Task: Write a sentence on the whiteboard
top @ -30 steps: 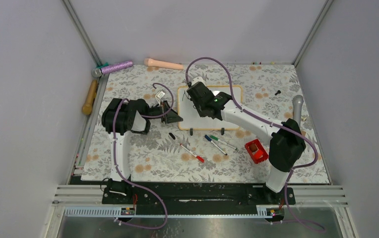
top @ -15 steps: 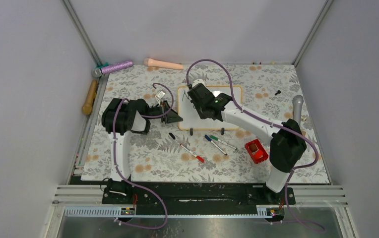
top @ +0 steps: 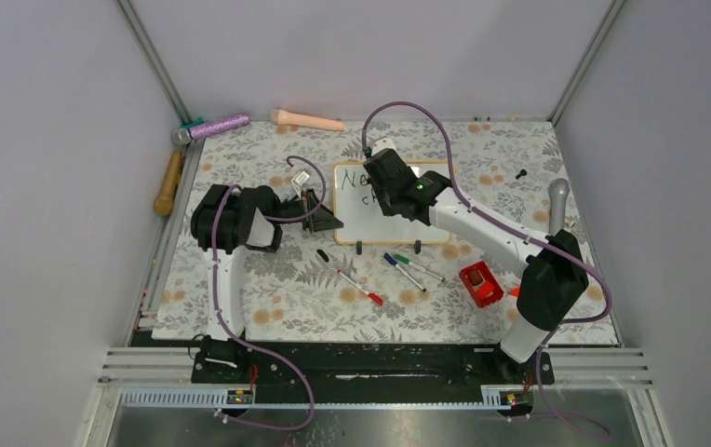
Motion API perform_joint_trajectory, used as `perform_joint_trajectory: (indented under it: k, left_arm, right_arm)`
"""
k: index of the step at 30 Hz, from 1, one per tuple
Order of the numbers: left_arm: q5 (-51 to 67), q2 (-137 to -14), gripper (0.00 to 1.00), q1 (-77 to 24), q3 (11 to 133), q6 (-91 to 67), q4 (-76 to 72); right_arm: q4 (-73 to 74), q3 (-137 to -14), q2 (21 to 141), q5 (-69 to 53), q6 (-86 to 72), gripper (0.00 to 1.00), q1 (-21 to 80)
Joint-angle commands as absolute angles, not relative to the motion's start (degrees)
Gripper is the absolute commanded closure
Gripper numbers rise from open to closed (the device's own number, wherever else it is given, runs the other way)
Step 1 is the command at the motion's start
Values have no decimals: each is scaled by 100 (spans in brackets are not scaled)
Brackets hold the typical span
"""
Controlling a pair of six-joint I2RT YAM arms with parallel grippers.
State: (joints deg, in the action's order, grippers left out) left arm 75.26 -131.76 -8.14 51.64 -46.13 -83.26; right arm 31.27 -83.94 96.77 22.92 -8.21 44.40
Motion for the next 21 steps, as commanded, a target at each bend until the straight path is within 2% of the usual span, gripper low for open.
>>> perform_joint_trajectory:
  k: [1,21]
  left_arm:
    - [7441,-13315,65,-828,5203,-4395,-8390]
    - [7437,-13316,65,-829,5208,-4395,-8392]
  right_arm:
    - [3076,-8408,9597,2347,-867,100,4392]
    - [3163,-8566,9833,2144,-860,100,4384]
